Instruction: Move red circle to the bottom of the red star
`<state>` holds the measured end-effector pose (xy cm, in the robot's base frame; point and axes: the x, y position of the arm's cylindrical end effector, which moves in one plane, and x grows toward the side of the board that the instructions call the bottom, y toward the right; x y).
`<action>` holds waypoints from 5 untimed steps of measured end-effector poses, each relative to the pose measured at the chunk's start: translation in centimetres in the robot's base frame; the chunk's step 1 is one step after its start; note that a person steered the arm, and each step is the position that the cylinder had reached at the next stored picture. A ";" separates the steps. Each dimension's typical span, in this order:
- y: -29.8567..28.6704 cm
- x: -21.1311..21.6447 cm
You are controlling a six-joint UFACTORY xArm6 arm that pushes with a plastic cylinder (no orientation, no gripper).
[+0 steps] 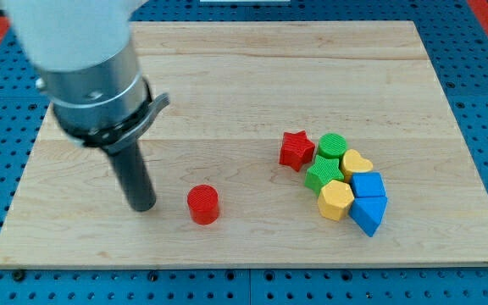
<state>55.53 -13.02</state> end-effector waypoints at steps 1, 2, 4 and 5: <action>5.5 0.4; 8.2 -3.2; 8.6 -1.1; 13.9 2.9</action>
<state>58.43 0.84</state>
